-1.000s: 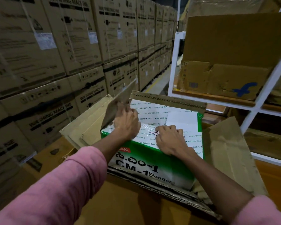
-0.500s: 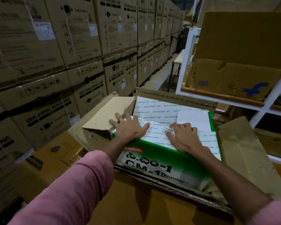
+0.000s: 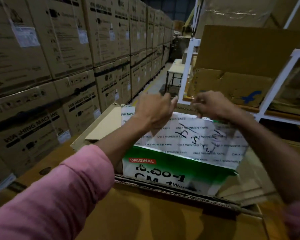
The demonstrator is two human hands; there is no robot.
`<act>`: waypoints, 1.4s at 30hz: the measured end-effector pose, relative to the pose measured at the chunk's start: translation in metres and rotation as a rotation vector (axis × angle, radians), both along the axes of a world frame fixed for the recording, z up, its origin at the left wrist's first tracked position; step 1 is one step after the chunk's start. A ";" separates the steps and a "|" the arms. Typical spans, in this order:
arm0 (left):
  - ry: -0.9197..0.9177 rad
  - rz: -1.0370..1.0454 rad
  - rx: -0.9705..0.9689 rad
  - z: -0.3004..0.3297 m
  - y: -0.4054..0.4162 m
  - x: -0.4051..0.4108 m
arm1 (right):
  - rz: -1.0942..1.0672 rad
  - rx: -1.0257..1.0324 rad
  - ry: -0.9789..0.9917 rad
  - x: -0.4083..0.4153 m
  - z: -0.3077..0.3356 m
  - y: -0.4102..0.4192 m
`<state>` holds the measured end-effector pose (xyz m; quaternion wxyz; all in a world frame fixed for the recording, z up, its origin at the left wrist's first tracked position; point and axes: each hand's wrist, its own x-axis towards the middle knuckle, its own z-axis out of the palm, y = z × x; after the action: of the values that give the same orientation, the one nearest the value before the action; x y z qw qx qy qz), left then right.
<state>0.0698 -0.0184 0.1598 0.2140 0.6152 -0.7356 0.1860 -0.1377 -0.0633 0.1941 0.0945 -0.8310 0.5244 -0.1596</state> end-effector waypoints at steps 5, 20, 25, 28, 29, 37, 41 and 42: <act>0.084 0.061 0.262 0.030 0.012 -0.007 | 0.219 0.496 0.321 0.010 0.021 0.022; 0.174 0.093 0.363 -0.135 0.026 0.000 | 0.272 0.251 0.410 0.062 -0.125 0.031; 0.178 0.092 0.396 -0.139 0.021 0.000 | 0.130 0.385 0.309 0.072 -0.134 0.023; 0.179 0.093 0.429 -0.137 0.019 0.000 | 0.002 0.350 0.326 0.074 -0.142 0.021; 0.173 0.092 0.445 -0.136 0.018 -0.001 | -0.052 0.322 0.359 0.075 -0.141 0.023; 0.078 -0.054 0.444 -0.120 0.002 -0.062 | -0.330 0.099 0.407 0.009 -0.143 0.016; 0.057 -0.104 0.450 -0.122 -0.008 -0.087 | -0.443 0.042 0.456 -0.051 -0.160 0.013; 0.061 -0.109 0.453 -0.123 -0.011 -0.090 | -0.460 0.084 0.403 -0.063 -0.162 0.011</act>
<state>-0.0205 -0.0293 0.0364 0.1020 0.6123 -0.7839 -0.0143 -0.2004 -0.0521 0.0317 -0.0155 -0.7008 0.7131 0.0130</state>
